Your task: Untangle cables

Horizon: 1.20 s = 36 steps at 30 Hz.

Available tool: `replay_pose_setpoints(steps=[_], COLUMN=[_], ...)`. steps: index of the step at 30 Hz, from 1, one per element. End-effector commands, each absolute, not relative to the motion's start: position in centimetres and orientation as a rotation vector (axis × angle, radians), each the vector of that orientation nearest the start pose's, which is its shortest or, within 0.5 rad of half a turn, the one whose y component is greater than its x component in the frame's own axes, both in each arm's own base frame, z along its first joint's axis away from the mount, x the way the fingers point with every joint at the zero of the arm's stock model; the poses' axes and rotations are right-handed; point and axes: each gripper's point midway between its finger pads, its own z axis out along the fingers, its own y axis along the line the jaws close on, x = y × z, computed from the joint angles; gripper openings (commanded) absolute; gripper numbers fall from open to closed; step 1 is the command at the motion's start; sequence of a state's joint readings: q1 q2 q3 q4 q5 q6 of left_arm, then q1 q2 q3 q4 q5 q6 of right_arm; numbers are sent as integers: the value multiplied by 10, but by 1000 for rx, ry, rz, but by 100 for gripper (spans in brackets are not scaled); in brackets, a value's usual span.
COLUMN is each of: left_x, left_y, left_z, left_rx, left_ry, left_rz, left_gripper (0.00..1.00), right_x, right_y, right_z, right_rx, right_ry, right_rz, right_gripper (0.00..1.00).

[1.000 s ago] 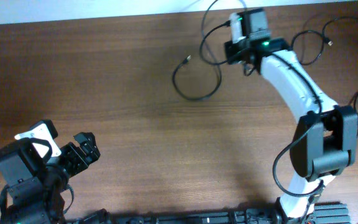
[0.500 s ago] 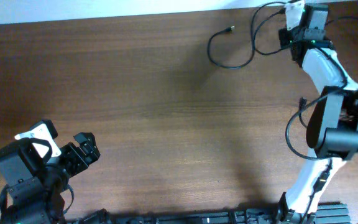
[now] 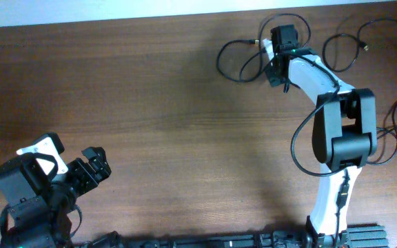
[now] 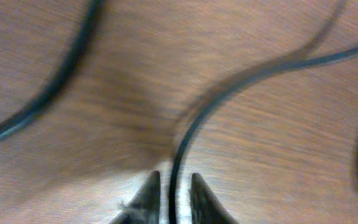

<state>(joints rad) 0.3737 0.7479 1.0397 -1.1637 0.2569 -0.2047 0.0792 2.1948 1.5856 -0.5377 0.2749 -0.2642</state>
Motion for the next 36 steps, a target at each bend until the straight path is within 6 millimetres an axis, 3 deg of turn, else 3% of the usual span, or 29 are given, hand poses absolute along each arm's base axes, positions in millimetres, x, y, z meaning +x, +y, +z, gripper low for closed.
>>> replay_pose_setpoints(steps=[1,2,4,5,6,9,11,13,16,17,18,20,22,24,26,27,30,32,33,34,36], left_x=[200,200,200,200,200,200,200,200,200,200,200,200,200,200,200,200,200,200,200,200,200], left_y=[33,33,33,33,33,33,33,33,33,33,33,33,33,33,33,33,33,33,33,33,33], left_z=[239,239,239,239,239,239,239,239,239,239,239,239,239,239,239,239,239,239,239,239,239], left_rx=[-569,-569,-569,-569,-569,-569,-569,-569,-569,-569,-569,-569,-569,-569,-569,-569,-569,-569,-569,-569,-569], left_ry=[2345,2345,2345,2344,2344,2345,2345,2345,2344,2345,2345,2345,2345,2345,2345,2344,2345,2345,2345,2345,2345], left_rz=[-223,-223,-223,-223,-223,-223,-223,-223,-223,-223,-223,-223,-223,-223,-223,-223,-223,-223,-223,-223,-223], left_gripper=[99,99,99,99,99,99,99,99,99,99,99,99,99,99,99,99,99,99,99,99,99], right_x=[525,529,539,543,543,528,528,526,533,535,538,531,519,505,487,489,518,536,540,545,545], right_y=[-16,-12,0,16,46,138,172,197,187,188,193,222,234,228,222,206,135,78,64,49,40], right_z=[22,27,62,77,81,71,55,21,0,2,17,78,143,209,264,275,256,233,222,198,162], right_rx=[-251,-253,-259,-289,-357,-571,-686,-831,-810,-808,-754,-733,-722,-657,-609,-525,-337,-71,-10,35,88], right_ry=[2639,2617,2541,2506,2485,2434,2386,2352,2384,2372,2355,2243,2155,2089,2009,2017,2073,2144,2163,2200,2274], right_rz=[-387,-361,-344,-275,-119,352,403,373,264,264,309,546,597,621,802,844,781,804,810,832,859], right_gripper=[65,77,86,89,92,93,80,67,47,18,4,4,4,4,4,4,4,4,4,4,4])
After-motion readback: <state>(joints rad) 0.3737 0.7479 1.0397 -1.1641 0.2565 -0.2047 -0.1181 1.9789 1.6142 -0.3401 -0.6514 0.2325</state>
